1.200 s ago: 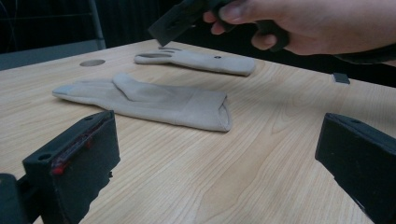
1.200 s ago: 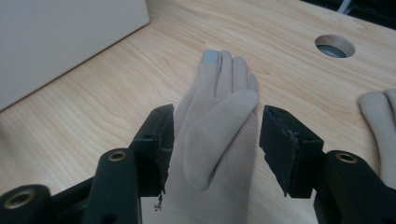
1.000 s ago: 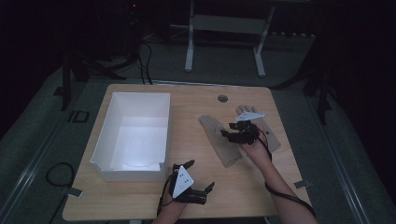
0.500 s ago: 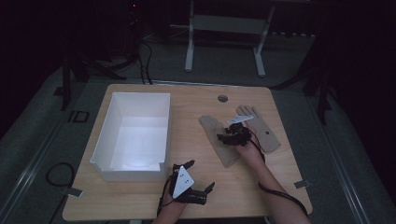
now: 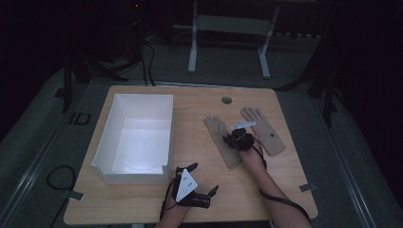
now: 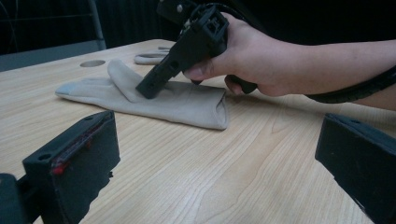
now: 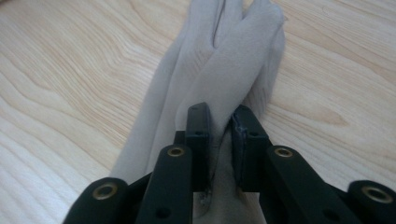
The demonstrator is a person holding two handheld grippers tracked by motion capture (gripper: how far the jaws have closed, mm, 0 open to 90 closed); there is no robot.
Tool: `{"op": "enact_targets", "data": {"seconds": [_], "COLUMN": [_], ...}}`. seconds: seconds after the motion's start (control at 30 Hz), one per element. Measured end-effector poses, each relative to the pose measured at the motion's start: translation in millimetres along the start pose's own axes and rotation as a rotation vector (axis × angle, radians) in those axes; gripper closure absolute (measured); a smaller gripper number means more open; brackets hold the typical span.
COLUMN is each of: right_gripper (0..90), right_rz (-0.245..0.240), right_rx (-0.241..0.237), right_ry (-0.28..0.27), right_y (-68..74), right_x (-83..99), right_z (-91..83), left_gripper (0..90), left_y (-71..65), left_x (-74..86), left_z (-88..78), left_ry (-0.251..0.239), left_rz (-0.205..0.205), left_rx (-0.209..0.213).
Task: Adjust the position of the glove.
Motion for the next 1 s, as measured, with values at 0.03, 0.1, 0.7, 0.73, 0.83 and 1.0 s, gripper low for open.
{"op": "enact_targets", "data": {"seconds": [0.03,0.1,0.7,0.73,0.83,1.0], "right_gripper": [79.7,79.8,80.3,80.3,80.3,80.3], "right_rz": [0.018,0.041,0.298,0.307,0.32,0.345], "right_rx": [0.004,0.009,0.132,0.139,0.155,0.16], "right_ry": [-0.001,-0.004,-0.117,-0.117,-0.117,-0.103], "right_y": [0.4,0.3,9.2,9.9,12.8,16.2], "right_x": [-1.2,-2.8,-20.3,-19.4,-15.8,-5.0], "right_z": [-2.3,-5.6,-75.7,-77.7,-81.1,-77.9], "left_gripper": [0.1,0.1,0.1,0.1,0.1,0.1], "left_y": [0.0,0.0,0.0,0.0,-0.1,0.1], "left_x": [0.0,0.0,0.0,0.0,-0.1,-0.1], "left_z": [0.0,0.1,0.2,0.1,0.1,0.1], "left_ry": [-0.001,0.0,0.001,0.002,0.003,0.002], "left_rz": [-0.001,-0.001,-0.001,0.0,0.002,-0.001], "left_rx": [0.0,0.0,-0.002,-0.002,-0.002,-0.002]}}
Point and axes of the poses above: each handheld gripper's, and its own axes: z roughly forward along the jaws, x roughly out of its underside, y roughly to its left, the point moved 1 cm from there along z, roughly forward along the jaws, and after that the axes turned 14 degrees about x, right-handed, at the moved point
